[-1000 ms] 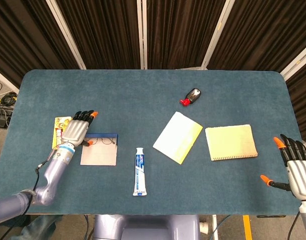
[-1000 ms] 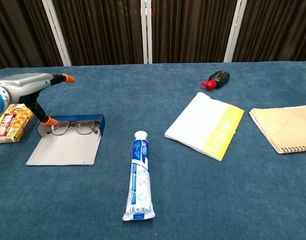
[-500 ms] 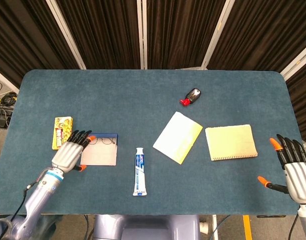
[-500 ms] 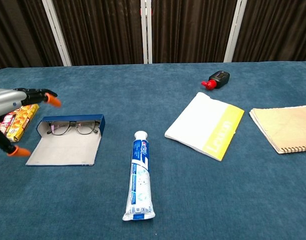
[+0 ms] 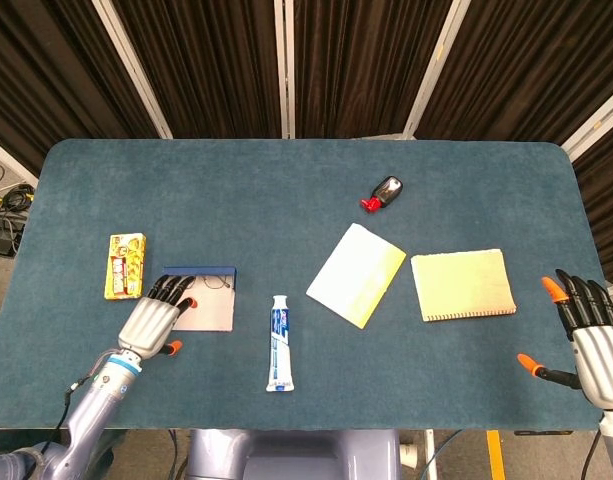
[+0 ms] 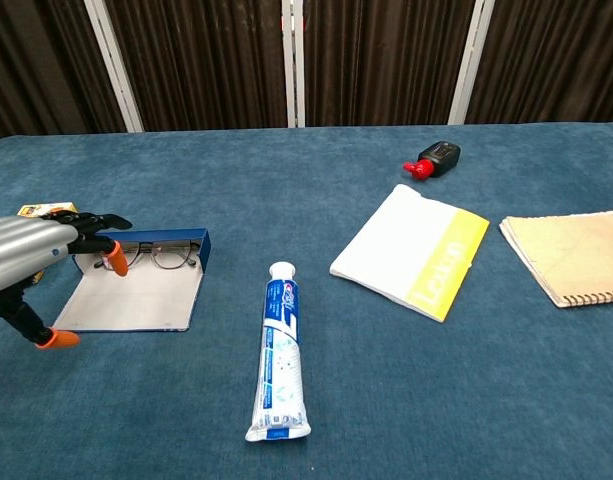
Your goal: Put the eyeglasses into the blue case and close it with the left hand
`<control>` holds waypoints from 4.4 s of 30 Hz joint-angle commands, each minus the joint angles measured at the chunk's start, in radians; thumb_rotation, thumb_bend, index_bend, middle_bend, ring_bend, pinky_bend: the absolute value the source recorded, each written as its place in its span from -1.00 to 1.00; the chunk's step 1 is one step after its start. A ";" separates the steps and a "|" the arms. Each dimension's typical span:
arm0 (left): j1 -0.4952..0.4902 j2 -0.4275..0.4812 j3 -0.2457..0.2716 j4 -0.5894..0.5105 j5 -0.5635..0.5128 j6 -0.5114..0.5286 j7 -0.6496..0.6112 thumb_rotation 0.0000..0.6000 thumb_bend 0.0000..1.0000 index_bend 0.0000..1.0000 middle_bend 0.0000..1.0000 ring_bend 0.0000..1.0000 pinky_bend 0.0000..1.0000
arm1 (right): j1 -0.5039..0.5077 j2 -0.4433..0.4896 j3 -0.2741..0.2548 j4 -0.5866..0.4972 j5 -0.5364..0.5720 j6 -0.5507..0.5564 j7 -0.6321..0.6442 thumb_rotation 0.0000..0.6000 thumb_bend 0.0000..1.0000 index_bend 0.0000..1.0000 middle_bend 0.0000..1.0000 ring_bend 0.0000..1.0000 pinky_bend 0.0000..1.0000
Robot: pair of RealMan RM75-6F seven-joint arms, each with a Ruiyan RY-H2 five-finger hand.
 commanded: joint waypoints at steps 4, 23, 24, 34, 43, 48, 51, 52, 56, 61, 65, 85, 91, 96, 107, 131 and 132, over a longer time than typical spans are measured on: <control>-0.005 -0.089 -0.036 0.100 -0.018 -0.014 -0.025 1.00 -0.62 -0.38 -1.00 -1.00 -1.00 | 0.003 0.000 0.001 0.001 0.006 -0.008 0.004 1.00 -1.00 -1.00 -1.00 -1.00 -1.00; -0.018 -0.158 -0.074 0.176 -0.026 -0.045 -0.061 1.00 -0.62 -0.41 -1.00 -1.00 -1.00 | 0.005 0.001 0.001 0.001 0.014 -0.015 0.008 1.00 -1.00 -1.00 -1.00 -1.00 -1.00; -0.018 -0.160 -0.074 0.179 -0.026 -0.045 -0.061 1.00 -0.62 -0.41 -1.00 -1.00 -1.00 | 0.005 0.002 0.001 0.001 0.014 -0.014 0.008 1.00 -1.00 -1.00 -1.00 -1.00 -1.00; -0.019 -0.177 -0.078 0.203 -0.031 -0.058 -0.067 1.00 -0.62 -0.42 -1.00 -1.00 -1.00 | 0.006 0.002 0.002 0.003 0.015 -0.017 0.009 1.00 -1.00 -1.00 -1.00 -1.00 -1.00; -0.016 -0.188 -0.078 0.227 -0.033 -0.065 -0.072 1.00 -0.62 -0.42 -1.00 -1.00 -1.00 | 0.007 0.001 0.001 0.003 0.016 -0.020 0.007 1.00 -1.00 -1.00 -1.00 -1.00 -1.00; -0.015 -0.191 -0.077 0.234 -0.029 -0.066 -0.078 1.00 -0.57 -0.42 -1.00 -1.00 -1.00 | 0.007 0.001 0.001 0.002 0.017 -0.021 0.006 1.00 -1.00 -1.00 -1.00 -1.00 -1.00; -0.015 -0.192 -0.078 0.236 -0.027 -0.067 -0.081 1.00 -0.43 -0.42 -1.00 -1.00 -1.00 | 0.008 0.001 0.000 0.002 0.017 -0.022 0.005 1.00 -1.00 -1.00 -1.00 -1.00 -1.00; -0.015 -0.192 -0.078 0.236 -0.027 -0.067 -0.082 1.00 -0.38 -0.42 -1.00 -1.00 -1.00 | 0.008 0.001 0.000 0.002 0.017 -0.022 0.005 1.00 -1.00 -1.00 -1.00 -1.00 -1.00; -0.015 -0.191 -0.079 0.235 -0.026 -0.070 -0.082 1.00 -0.19 -0.41 -1.00 -1.00 -1.00 | 0.008 0.001 0.000 0.001 0.018 -0.022 0.007 1.00 -1.00 -1.00 -1.00 -1.00 -1.00; -0.014 -0.184 -0.080 0.221 -0.028 -0.071 -0.078 1.00 -0.13 -0.41 -1.00 -1.00 -1.00 | 0.008 0.002 0.000 0.001 0.018 -0.024 0.008 1.00 -1.00 -1.00 -1.00 -1.00 -1.00; -0.013 -0.176 -0.083 0.200 -0.033 -0.069 -0.062 1.00 -0.12 -0.41 -1.00 -1.00 -1.00 | 0.009 0.002 -0.001 0.001 0.018 -0.026 0.008 1.00 -1.00 -1.00 -1.00 -1.00 -1.00; -0.035 -0.152 -0.134 0.165 -0.075 -0.081 -0.065 1.00 -0.12 -0.37 -1.00 -1.00 -1.00 | 0.011 -0.001 -0.002 0.002 0.024 -0.034 0.001 1.00 -1.00 -1.00 -1.00 -1.00 -1.00; -0.053 -0.160 -0.166 0.186 -0.092 -0.083 -0.076 1.00 -0.11 -0.33 -1.00 -1.00 -1.00 | 0.013 -0.003 -0.002 0.004 0.028 -0.040 -0.001 1.00 -1.00 -1.00 -1.00 -1.00 -1.00; -0.066 -0.169 -0.180 0.220 -0.124 -0.106 -0.078 1.00 -0.11 -0.31 -1.00 -1.00 -1.00 | 0.016 -0.006 -0.002 0.005 0.033 -0.047 -0.005 1.00 -1.00 -1.00 -1.00 -1.00 -1.00; -0.063 -0.187 -0.165 0.264 -0.118 -0.112 -0.113 1.00 -0.11 -0.13 -1.00 -1.00 -1.00 | 0.017 -0.009 -0.002 0.005 0.034 -0.047 -0.010 1.00 -1.00 -1.00 -1.00 -1.00 -1.00; 0.033 0.155 -0.060 -0.244 -0.159 -0.030 0.057 1.00 -0.09 0.31 -1.00 -1.00 -1.00 | 0.007 0.004 -0.009 -0.006 0.005 -0.021 0.011 1.00 -1.00 -1.00 -1.00 -1.00 -1.00; 0.033 0.171 -0.059 -0.264 -0.168 -0.037 0.056 1.00 -0.10 0.31 -1.00 -1.00 -1.00 | 0.007 0.004 -0.010 -0.006 0.004 -0.021 0.011 1.00 -1.00 -1.00 -1.00 -1.00 -1.00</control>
